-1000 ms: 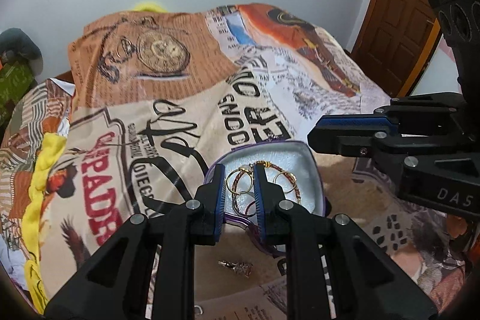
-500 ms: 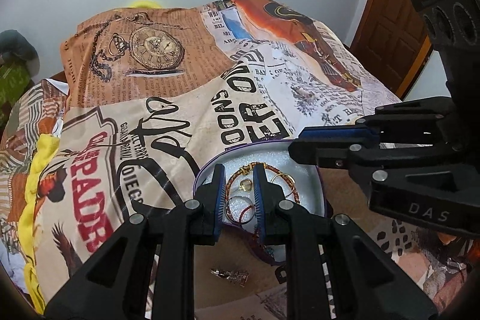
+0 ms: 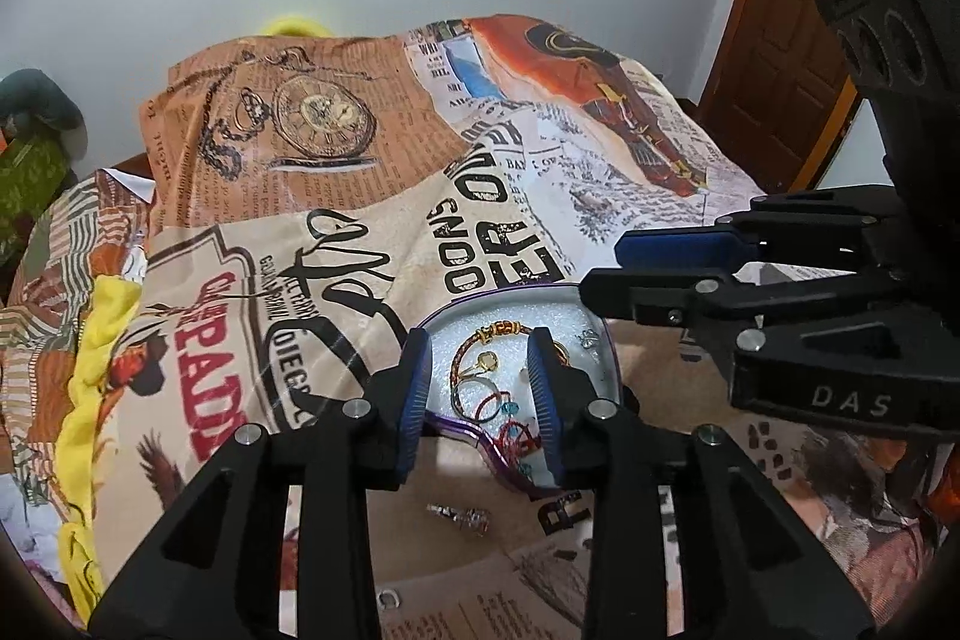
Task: Organize jewelry
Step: 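Open both grippers to drop the pieces into the tin, then grasp the small silver ring with the left gripper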
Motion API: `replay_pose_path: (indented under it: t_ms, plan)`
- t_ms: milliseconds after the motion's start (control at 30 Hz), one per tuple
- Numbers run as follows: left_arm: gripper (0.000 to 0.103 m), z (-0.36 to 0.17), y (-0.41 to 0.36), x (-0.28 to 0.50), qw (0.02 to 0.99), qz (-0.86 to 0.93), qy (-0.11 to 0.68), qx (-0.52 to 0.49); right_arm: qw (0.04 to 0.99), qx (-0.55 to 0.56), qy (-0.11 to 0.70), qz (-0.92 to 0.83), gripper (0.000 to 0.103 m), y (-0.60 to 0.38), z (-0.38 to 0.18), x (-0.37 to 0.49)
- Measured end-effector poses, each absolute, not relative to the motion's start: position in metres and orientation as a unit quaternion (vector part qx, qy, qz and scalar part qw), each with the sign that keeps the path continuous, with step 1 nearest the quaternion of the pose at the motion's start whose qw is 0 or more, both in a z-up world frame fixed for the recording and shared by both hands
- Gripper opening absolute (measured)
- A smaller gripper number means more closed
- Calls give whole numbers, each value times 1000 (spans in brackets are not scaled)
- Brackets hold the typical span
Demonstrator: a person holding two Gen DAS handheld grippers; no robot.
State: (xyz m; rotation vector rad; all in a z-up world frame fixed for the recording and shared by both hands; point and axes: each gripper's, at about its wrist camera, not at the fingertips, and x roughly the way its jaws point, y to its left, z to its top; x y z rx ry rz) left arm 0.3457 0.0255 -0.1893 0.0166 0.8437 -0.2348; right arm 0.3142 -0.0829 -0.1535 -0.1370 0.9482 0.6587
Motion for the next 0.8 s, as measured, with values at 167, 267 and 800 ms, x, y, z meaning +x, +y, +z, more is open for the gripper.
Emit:
replay_pose_path:
  t_ms: [167,267,800]
  plan:
    - [33,-174,33,331,911,-106,399,12,844,-71,434,306,24,-84,-141,303]
    - [36,-167,39,322,913,-94,396,21,848,-76,426,305,24,-84,-133,294]
    - [37,-222,76,267,877,-81,472,25,836,-71,444,315,24,-80,-132,252]
